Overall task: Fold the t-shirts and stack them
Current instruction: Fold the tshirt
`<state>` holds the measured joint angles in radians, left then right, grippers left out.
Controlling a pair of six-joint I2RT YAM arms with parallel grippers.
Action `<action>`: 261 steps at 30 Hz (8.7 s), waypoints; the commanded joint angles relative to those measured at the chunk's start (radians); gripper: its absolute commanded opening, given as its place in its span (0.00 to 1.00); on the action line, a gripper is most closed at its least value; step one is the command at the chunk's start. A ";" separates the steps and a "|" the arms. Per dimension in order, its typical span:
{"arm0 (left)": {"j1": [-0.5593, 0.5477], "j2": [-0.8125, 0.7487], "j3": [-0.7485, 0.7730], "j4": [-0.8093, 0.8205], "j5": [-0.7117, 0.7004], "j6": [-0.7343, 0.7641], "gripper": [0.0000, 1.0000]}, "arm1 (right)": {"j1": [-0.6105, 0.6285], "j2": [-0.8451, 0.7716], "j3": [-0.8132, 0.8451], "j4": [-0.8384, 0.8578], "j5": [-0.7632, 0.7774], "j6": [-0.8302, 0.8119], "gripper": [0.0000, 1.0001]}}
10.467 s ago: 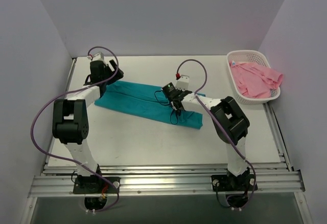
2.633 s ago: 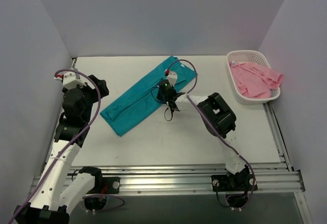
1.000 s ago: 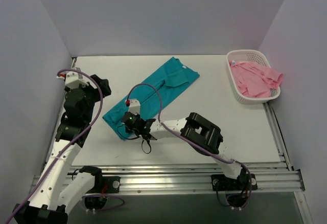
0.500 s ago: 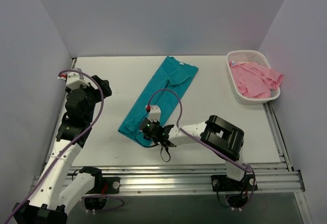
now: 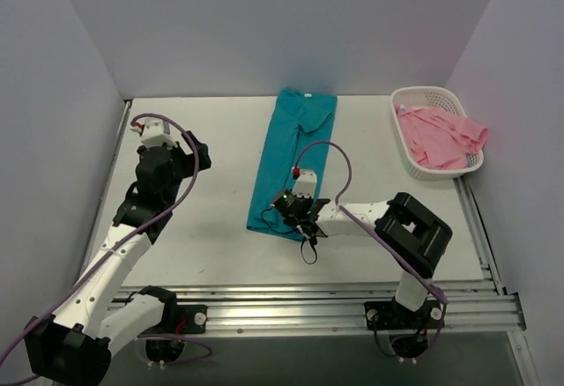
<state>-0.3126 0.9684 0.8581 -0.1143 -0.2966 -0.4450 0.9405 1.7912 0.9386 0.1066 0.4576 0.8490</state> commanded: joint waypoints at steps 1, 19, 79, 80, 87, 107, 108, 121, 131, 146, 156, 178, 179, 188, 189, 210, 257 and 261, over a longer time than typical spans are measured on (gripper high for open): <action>-0.057 0.039 0.045 0.047 -0.022 -0.008 0.91 | -0.081 -0.076 -0.085 -0.119 0.035 0.019 0.00; -0.244 0.342 0.097 0.203 -0.058 -0.031 0.92 | -0.137 -0.253 -0.015 -0.171 0.102 -0.094 0.64; -0.545 0.464 -0.341 0.412 0.072 -0.435 0.83 | -0.083 -0.681 -0.396 -0.262 0.032 0.193 0.61; -0.545 0.511 -0.343 0.456 0.079 -0.445 0.82 | -0.085 -0.687 -0.400 -0.268 0.036 0.202 0.61; -0.543 0.635 -0.318 0.556 0.117 -0.460 0.80 | -0.095 -0.754 -0.477 -0.237 0.056 0.248 0.62; -0.539 0.656 -0.298 0.561 0.148 -0.457 0.68 | -0.108 -0.440 -0.491 -0.001 -0.023 0.254 0.52; -0.539 0.652 -0.300 0.556 0.151 -0.457 0.67 | -0.106 -0.441 -0.489 -0.005 -0.022 0.254 0.51; -0.571 0.498 -0.309 0.401 0.125 -0.491 0.61 | -0.108 -0.478 -0.491 -0.042 0.006 0.257 0.43; -0.609 0.613 -0.292 0.463 0.091 -0.543 0.61 | -0.108 -0.475 -0.486 -0.048 0.010 0.252 0.42; -0.658 0.658 -0.251 0.427 0.021 -0.566 0.42 | -0.114 -0.489 -0.492 -0.050 0.012 0.242 0.00; -0.668 0.675 -0.218 0.395 0.008 -0.551 0.03 | -0.114 -0.507 -0.500 -0.045 0.000 0.236 0.00; -0.806 0.333 -0.189 0.130 -0.171 -0.521 0.02 | 0.034 -0.774 -0.437 -0.358 0.091 0.329 0.00; -0.806 0.325 -0.186 0.120 -0.177 -0.520 0.02 | 0.032 -0.771 -0.431 -0.358 0.101 0.323 0.00; -0.790 0.312 -0.102 0.085 -0.223 -0.445 0.02 | -0.020 -0.661 -0.299 -0.341 0.187 0.222 0.00; -0.786 0.319 -0.093 0.087 -0.225 -0.434 0.02 | -0.029 -0.652 -0.278 -0.328 0.190 0.210 0.00; -0.523 0.564 0.131 0.277 -0.023 -0.213 0.02 | -0.170 -0.296 0.084 -0.216 0.248 -0.042 0.00; -0.261 1.070 0.571 0.374 0.333 -0.026 0.03 | -0.350 0.241 0.549 -0.265 0.322 -0.087 0.00; -0.241 1.112 0.605 0.375 0.353 -0.031 0.03 | -0.367 0.287 0.583 -0.266 0.314 -0.090 0.00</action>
<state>-0.5606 2.0590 1.3983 0.2008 0.0078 -0.5102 0.5854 2.0544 1.4727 -0.1390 0.7399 0.7635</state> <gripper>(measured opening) 0.042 0.024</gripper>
